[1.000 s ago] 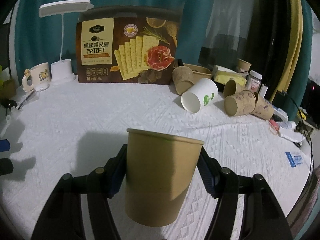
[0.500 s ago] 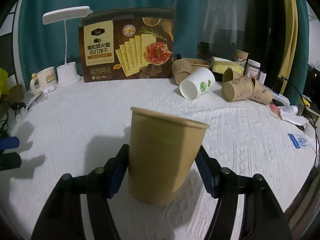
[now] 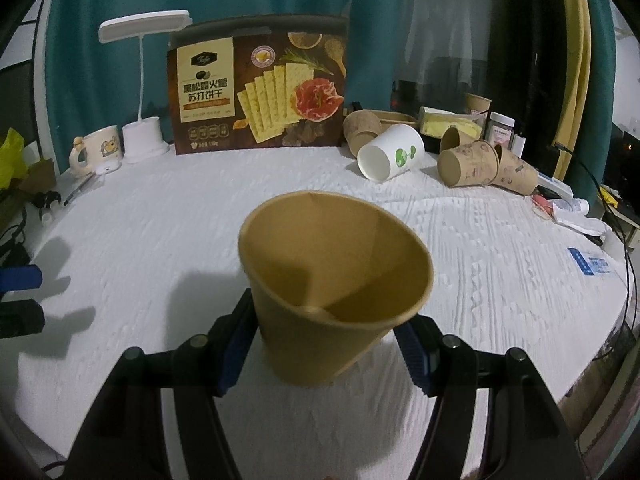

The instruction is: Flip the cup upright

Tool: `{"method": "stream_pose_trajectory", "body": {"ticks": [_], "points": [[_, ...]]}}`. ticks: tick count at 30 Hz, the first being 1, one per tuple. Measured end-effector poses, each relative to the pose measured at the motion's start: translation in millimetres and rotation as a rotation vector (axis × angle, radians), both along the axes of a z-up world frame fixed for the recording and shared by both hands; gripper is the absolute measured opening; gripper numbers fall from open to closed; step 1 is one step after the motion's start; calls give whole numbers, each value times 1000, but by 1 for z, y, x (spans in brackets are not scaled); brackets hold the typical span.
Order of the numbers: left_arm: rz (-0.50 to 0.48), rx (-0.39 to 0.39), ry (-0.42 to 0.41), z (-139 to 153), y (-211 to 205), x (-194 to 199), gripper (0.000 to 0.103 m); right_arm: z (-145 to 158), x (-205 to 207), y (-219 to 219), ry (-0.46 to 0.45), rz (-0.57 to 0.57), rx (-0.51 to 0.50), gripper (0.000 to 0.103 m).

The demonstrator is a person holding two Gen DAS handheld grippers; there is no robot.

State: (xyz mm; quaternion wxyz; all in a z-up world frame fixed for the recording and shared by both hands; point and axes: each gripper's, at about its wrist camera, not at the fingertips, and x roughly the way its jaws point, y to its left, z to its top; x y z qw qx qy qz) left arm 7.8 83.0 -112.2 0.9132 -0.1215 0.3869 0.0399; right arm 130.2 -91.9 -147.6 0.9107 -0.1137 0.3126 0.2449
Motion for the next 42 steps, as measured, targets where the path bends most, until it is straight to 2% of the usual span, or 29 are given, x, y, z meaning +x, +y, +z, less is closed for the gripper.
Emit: {"method": "stream_pose_trajectory", "body": {"ticks": [10, 18, 27, 34, 37, 42], "points": [[-17, 44, -7, 6, -15, -14, 73, -1, -28, -16, 8, 14, 9, 64], [-22, 72, -21, 13, -27, -26, 73, 5, -51, -43, 19, -20, 19, 64], [-71, 97, -44, 18, -53, -35, 73, 17, -70, -91, 106, -112, 24, 64], [-130, 113, -118, 33, -77, -43, 73, 37, -82, -133, 106, -196, 62, 64], [-145, 115, -165, 44, -84, -45, 82, 50, -87, -149, 97, -228, 83, 64], [-135, 159, -229, 63, -93, -48, 85, 76, -94, -164, 56, -261, 104, 64]]}}
